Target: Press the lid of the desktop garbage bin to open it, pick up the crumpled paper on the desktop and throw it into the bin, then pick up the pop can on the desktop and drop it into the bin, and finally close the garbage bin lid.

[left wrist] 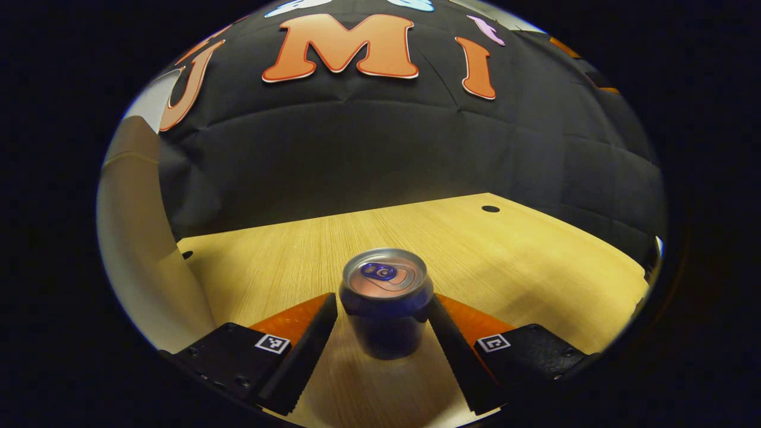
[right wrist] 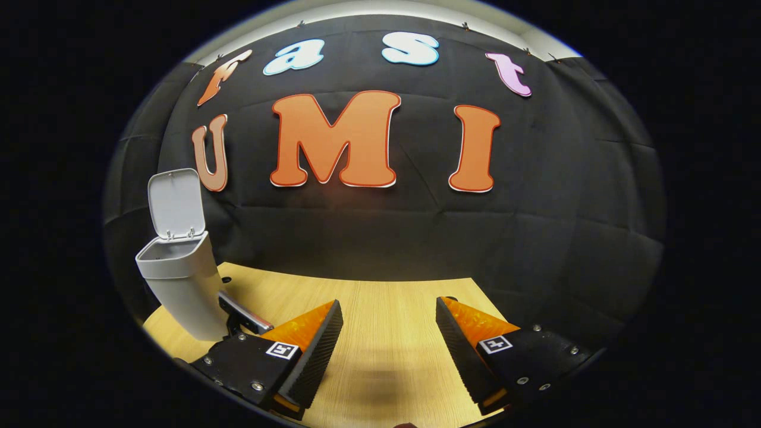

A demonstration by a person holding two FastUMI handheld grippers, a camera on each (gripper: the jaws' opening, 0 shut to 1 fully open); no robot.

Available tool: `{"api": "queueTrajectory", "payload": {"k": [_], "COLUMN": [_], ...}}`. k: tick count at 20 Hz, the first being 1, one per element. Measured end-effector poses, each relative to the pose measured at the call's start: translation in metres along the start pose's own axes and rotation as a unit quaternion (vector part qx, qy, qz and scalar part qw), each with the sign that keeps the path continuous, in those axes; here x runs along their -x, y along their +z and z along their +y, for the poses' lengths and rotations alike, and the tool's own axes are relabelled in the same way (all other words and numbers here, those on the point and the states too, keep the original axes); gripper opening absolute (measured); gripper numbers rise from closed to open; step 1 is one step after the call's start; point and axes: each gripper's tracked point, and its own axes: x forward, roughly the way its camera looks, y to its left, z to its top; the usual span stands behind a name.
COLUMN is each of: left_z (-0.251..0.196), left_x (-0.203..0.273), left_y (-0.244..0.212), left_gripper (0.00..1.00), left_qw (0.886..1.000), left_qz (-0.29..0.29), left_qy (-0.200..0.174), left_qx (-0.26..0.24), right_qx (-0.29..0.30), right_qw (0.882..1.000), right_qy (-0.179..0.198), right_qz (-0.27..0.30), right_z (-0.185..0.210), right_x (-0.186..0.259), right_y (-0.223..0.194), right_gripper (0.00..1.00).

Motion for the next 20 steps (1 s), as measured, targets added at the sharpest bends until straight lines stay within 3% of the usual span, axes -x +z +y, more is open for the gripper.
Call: {"api": "queueTrajectory", "payload": {"k": [2,5,10,20], "left_z": [-0.002,-0.003,-0.004,0.019], "left_x": [-0.01,-0.015,-0.01,0.065], "left_y": [-0.003,-0.002,0.002,0.102], "left_gripper": [0.98,0.86,0.83,0.8], "left_qw": [1.0,1.0,0.999,0.997], "left_qz": [0.003,-0.002,0.018,-0.077], "left_qy": [-0.003,-0.005,-0.005,0.02], "left_qx": [-0.007,-0.021,-0.036,0.009], "right_qx": [-0.001,-0.002,-0.006,-0.017], "right_qw": [1.0,1.0,1.0,1.0], "right_qy": [-0.004,-0.006,0.003,-0.003], "right_qz": [0.003,0.009,0.016,-0.008], "right_z": [-0.003,-0.003,0.001,-0.013], "right_x": [0.0,-0.001,-0.002,-0.008], "right_y": [-0.002,-0.006,-0.011,0.009], "right_gripper": [0.94,0.94,0.94,0.94]}}
